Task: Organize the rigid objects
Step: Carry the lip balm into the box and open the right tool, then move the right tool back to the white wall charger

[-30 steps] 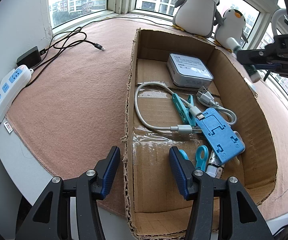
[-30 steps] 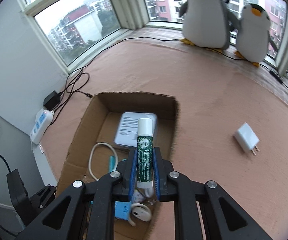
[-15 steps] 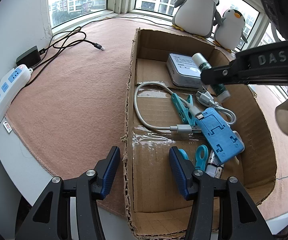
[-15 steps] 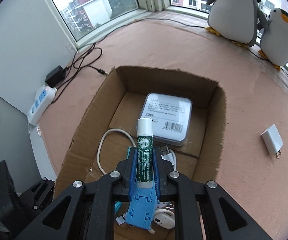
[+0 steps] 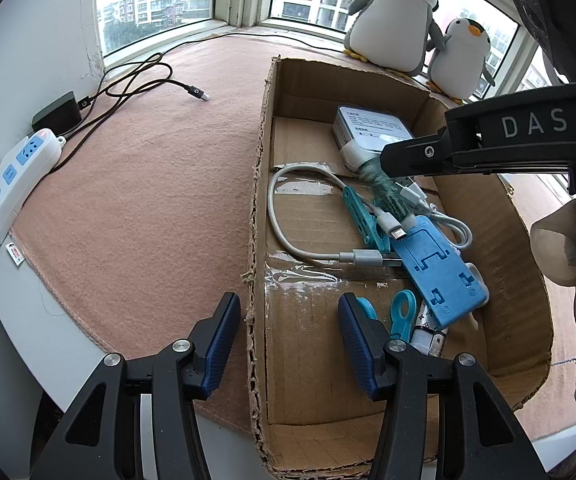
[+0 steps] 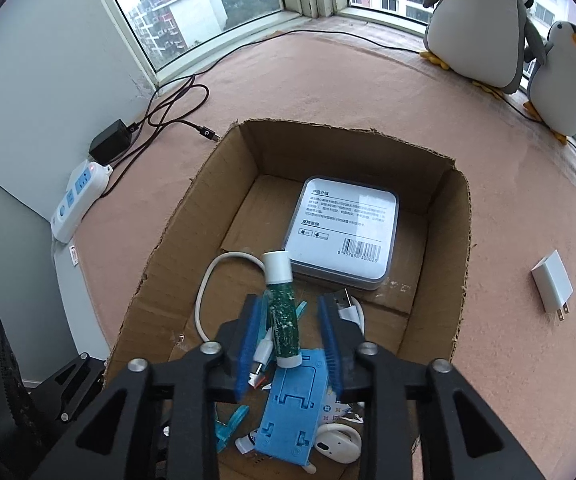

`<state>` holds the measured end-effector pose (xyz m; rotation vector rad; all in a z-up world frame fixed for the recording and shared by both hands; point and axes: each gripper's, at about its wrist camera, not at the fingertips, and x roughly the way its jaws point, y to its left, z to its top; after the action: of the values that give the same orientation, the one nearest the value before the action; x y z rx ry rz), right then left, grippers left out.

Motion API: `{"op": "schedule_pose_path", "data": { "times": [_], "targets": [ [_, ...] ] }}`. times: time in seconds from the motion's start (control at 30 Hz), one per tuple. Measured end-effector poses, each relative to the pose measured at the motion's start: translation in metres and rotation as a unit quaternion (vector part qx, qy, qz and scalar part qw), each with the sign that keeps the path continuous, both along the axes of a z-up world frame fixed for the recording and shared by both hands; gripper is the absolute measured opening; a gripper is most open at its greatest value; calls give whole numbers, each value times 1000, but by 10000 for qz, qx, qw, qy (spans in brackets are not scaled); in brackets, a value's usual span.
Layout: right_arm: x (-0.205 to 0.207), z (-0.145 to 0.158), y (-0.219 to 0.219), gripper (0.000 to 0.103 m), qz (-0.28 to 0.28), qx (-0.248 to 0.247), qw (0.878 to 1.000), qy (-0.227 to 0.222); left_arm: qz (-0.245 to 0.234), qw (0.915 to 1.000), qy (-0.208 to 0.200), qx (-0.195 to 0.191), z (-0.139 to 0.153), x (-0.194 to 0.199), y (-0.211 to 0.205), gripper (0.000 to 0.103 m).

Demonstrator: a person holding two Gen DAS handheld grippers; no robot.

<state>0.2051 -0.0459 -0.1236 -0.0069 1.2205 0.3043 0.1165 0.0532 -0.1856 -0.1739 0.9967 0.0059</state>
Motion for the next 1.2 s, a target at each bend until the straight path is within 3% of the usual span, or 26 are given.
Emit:
{"op": "schedule_pose_path", "data": {
  "times": [0.73, 1.2],
  "targets": [
    [-10, 7, -12, 42, -103, 149, 9998, -28, -2, 10000, -5, -6, -1, 0, -1, 55],
    [-23, 33, -67, 45, -563, 366, 9972, -339, 26, 10000, 5, -24, -1, -1, 0, 61]
  ]
}}
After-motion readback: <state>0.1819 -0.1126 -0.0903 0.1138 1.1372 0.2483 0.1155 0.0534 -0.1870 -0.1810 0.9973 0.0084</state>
